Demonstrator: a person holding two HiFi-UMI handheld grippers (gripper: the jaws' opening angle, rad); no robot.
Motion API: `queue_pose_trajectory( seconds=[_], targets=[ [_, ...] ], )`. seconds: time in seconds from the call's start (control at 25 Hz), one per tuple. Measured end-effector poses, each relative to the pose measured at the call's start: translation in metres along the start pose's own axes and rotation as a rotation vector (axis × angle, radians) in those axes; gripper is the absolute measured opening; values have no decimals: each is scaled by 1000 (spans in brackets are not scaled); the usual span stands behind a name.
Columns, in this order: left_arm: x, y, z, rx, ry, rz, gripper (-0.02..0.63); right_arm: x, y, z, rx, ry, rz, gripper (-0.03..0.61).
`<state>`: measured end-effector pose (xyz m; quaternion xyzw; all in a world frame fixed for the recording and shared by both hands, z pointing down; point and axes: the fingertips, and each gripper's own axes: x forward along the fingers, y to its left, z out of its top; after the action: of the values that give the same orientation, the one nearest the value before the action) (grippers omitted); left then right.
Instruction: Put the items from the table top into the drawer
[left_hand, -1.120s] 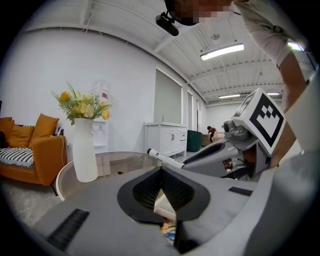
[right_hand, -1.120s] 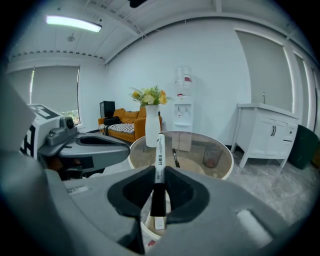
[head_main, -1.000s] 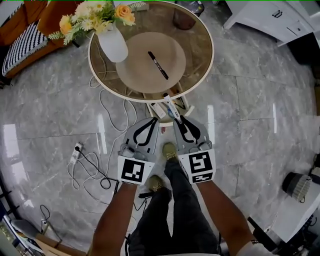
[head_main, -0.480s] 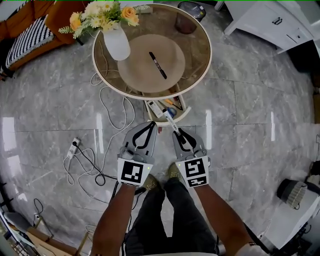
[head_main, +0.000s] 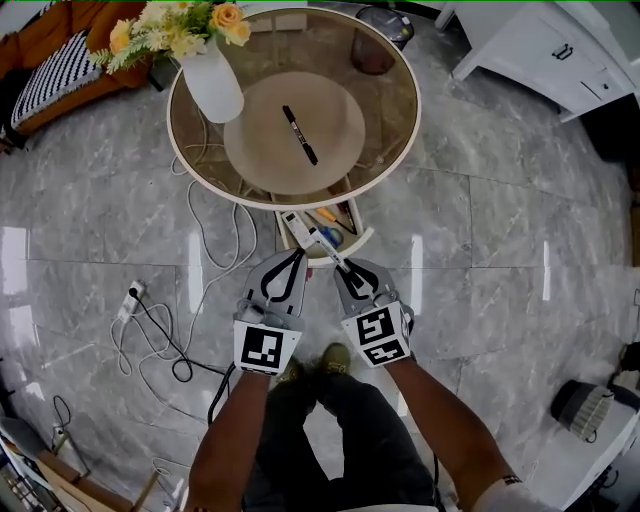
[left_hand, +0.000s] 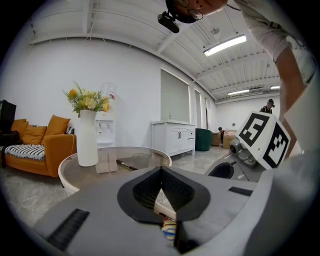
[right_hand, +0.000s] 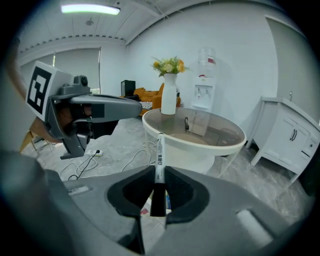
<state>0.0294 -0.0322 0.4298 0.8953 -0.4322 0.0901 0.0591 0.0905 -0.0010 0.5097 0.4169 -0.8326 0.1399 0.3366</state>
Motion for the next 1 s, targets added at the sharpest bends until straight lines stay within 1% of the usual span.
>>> queue_pose_trajectory(
  seconds=[0.24, 0.44, 0.64, 0.88, 1.0],
  targets=[
    [21, 18, -52, -11, -16, 16, 0, 70, -9, -42, -33, 29, 26, 66],
    [44, 32, -99, 29, -49, 9, 0, 130, -20, -81, -32, 70, 39, 67],
    [64, 42, -145, 28, -78, 16, 0, 174, -23, -112, -36, 100, 56, 67],
    [85, 50, -180, 42, -125, 14, 0, 217, -29, -137, -63, 152, 60, 67],
    [93, 55, -191, 48, -144, 10, 0, 234, -31, -145, -81, 190, 81, 67]
  ],
)
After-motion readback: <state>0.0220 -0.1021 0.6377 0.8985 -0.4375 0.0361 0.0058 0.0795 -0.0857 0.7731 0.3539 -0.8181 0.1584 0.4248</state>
